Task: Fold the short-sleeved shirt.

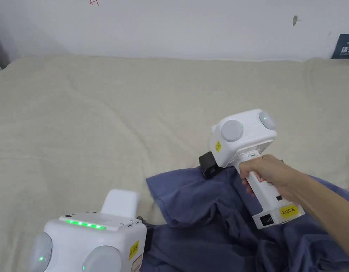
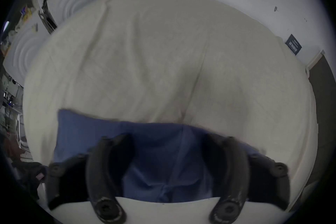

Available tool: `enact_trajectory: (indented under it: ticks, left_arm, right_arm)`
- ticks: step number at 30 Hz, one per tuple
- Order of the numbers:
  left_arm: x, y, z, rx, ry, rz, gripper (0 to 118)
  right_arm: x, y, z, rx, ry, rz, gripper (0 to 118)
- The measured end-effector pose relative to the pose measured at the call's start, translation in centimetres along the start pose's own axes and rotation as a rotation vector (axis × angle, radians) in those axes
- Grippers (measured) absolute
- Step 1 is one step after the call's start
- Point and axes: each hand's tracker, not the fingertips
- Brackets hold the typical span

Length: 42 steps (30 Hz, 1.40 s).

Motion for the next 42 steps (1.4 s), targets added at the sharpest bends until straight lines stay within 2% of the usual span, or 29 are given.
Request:
enact_trajectory:
  ticks: [1,4,5,7,8,9,10,12,17,22,26,29,33,34,39,41,42]
  left_arm:
    - [-0.1,0.0,-0.1,-0.002,-0.001,0.005,3]
    - [-0.2,0.1,-0.4,-0.006,-0.003,0.013,3]
    - [-0.2,0.2,-0.5,-0.007,-0.003,0.023,3]
    - [-0.2,0.1,-0.5,0.003,-0.008,0.038,3]
    - [-0.2,0.2,-0.5,0.001,-0.008,0.039,3]
    - [-0.2,0.2,-0.5,0.001,-0.004,0.039,3]
    - [-0.2,0.2,-0.4,-0.001,0.004,0.046,3]
    - [-0.3,0.3,-0.3,-0.003,-0.007,0.051,3]
    - [-0.7,0.5,0.3,0.003,-0.013,0.062,3]
    - [-0.2,1.9,2.8,0.048,-0.005,0.062,3]
    - [0.5,3.5,5.1,0.117,0.016,0.054,3]
    - [1.0,5.0,7.1,0.169,0.05,0.031,3]
    - [0.5,8.1,10.4,0.25,0.126,0.048,3]
    - [0.2,8.9,11.0,0.269,0.13,0.051,3]
    - [-1.1,13.1,14.1,0.365,0.27,0.016,3]
    - [-1.7,14.9,15.8,0.405,0.232,0.052,3]
    - [-1.7,15.8,16.7,0.434,0.207,0.072,3]
  right_arm:
    - [0.3,-0.5,0.5,0.037,0.046,-0.069,76]
    - [0.8,-0.5,0.9,0.038,0.059,-0.086,74]
    - [0.6,-0.8,0.7,0.067,0.031,-0.116,67]
    - [0.6,-0.8,1.2,0.074,0.026,-0.1,51]
    - [0.6,-0.8,1.5,0.086,0.026,-0.103,32]
    - [0.7,-0.8,1.5,0.091,0.008,-0.117,3]
    - [0.7,-0.7,1.6,0.086,0.045,-0.177,3]
    - [0.8,-0.8,1.8,0.094,0.043,-0.148,3]
    - [2.7,-1.9,5.3,0.133,0.081,-0.216,3]
    - [6.6,-3.7,11.4,0.221,0.131,-0.267,3]
    - [10.3,-5.9,17.3,0.317,0.047,-0.311,3]
    - [13.5,-7.8,22.5,0.393,0.056,-0.373,3]
    - [17.8,-9.7,28.9,0.487,0.015,-0.438,3]
    - [17.1,-11.4,31.7,0.531,-0.005,-0.466,3]
    - [20.8,-13.6,39.1,0.651,-0.047,-0.555,3]
    - [21.6,-14.1,41.4,0.671,-0.033,-0.582,3]
    - [22.0,-13.7,41.8,0.68,0.01,-0.603,3]
